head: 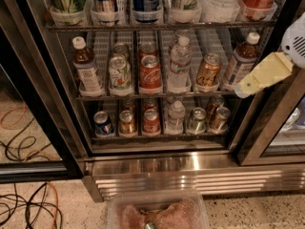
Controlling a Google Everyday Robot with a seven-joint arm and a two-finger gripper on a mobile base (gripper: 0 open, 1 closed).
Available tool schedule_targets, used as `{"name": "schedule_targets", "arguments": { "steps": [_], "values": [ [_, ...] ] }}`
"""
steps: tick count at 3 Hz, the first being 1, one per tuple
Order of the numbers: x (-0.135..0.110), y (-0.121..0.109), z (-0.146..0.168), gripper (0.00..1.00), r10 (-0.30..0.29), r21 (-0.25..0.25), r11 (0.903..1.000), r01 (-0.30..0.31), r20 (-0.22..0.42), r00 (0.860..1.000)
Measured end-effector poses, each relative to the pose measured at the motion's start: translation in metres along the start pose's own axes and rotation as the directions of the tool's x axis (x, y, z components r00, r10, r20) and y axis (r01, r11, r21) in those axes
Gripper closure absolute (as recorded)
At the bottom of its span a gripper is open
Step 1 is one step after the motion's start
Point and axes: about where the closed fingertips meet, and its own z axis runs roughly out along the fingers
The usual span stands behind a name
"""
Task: Pick coke can from top shelf of fridge
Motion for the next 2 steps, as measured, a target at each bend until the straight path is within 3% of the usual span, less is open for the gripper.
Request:
{"name": "schedule_targets", "arguments": {
  "steps": [1,2],
  "values": [
    [-0.0009,0.0006,-0.0016,0.00,0.085,0.001,0.9964,-0.085,0.004,0.996],
    [-0.0010,0.0006,-0.0016,0.00,0.085,0.001,0.9964,-0.085,0.004,0.996]
  ]
}}
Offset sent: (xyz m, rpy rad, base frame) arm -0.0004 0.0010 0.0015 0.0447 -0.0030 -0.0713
